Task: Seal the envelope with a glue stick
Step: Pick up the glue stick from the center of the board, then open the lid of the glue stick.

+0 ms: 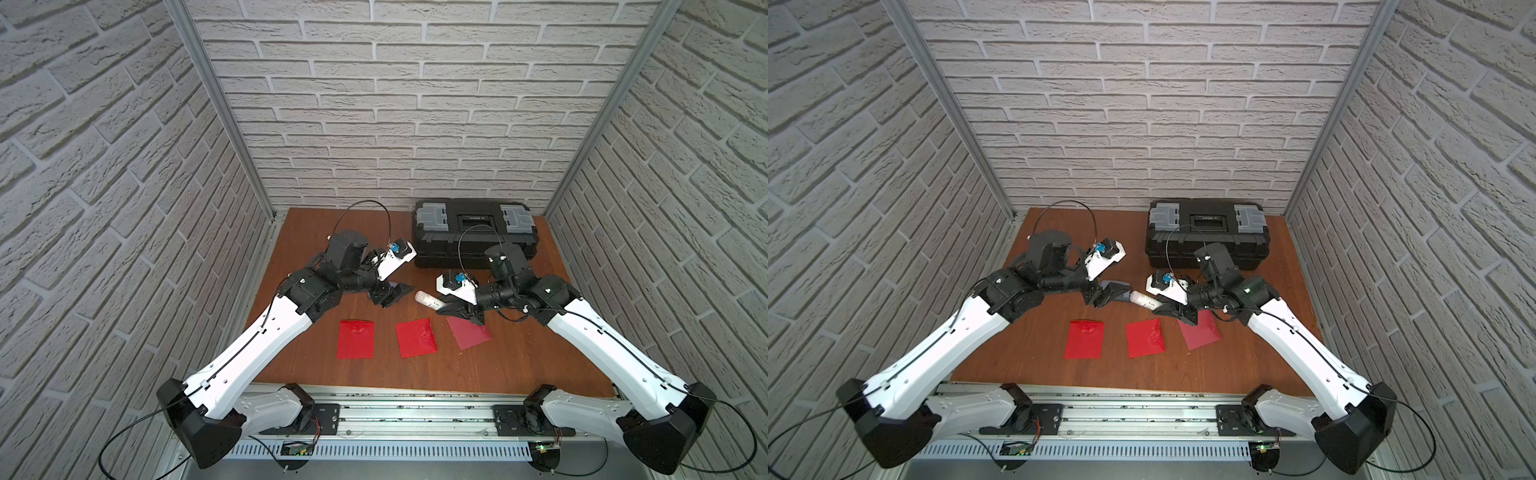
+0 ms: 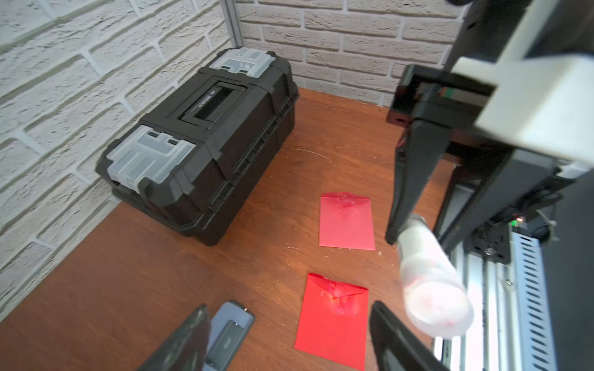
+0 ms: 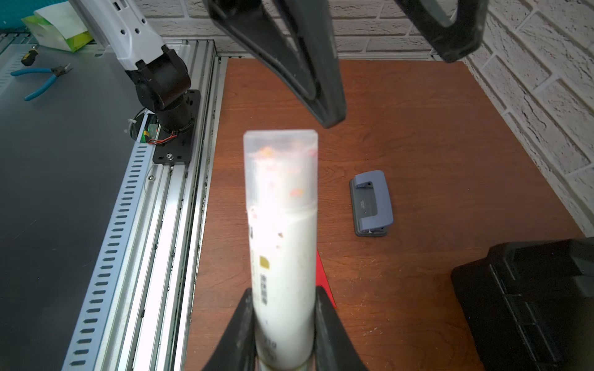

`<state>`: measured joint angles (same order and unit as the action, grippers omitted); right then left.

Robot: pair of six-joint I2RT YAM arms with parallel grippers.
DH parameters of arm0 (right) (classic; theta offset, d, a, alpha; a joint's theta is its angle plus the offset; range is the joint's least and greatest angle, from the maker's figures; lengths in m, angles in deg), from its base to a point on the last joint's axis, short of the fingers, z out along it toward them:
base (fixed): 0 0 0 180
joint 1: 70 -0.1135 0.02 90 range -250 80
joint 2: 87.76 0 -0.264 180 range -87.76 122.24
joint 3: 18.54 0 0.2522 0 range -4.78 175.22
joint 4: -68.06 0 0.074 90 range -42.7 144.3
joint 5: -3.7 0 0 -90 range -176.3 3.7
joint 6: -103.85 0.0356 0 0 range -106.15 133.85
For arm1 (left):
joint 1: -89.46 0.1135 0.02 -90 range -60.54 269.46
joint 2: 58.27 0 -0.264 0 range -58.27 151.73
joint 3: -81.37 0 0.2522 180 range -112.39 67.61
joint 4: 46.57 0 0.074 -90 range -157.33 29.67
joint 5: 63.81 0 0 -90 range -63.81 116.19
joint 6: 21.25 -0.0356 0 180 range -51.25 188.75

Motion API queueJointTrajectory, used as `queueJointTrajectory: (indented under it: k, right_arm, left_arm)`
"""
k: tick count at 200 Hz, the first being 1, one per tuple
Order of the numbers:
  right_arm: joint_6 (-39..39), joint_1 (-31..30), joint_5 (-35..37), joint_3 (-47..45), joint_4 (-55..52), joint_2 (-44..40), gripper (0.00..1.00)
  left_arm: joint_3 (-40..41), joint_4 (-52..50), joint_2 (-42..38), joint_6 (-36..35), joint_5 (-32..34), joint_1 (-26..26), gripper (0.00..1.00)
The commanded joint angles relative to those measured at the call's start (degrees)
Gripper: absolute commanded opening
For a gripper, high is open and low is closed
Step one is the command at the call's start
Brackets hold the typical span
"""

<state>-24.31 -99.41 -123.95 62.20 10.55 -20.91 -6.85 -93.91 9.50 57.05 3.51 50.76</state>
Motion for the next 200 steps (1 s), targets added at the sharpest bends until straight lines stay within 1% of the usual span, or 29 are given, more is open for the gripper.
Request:
queueJointTrajectory:
  k: [1,34,69,157,200]
  right_arm:
    - [-3.74,-0.80,-1.84,2.03,-2.77,-0.67,0.03]
    - [-4.46,-1.52,-1.14,2.89,-3.36,-0.58,0.03]
    - [-4.48,-2.12,0.37,3.67,-3.88,-0.66,0.03]
    - [-3.51,-2.67,2.94,4.08,-2.75,-0.30,0.03]
    - [-3.25,-2.98,2.63,4.08,-2.57,-0.27,0.02]
  left_arm:
    - [-4.10,-3.08,0.21,-1.52,-6.18,-0.33,0.74]
    - [-4.06,-3.64,0.20,-2.68,-10.02,-1.09,0.74]
    - [-4.25,-4.22,0.11,-2.96,-13.04,-1.50,0.69]
    - [-5.18,-7.36,1.57,-3.24,-14.20,-3.22,0.66]
    - [-5.00,-7.94,2.32,-3.32,-14.34,-3.40,0.58]
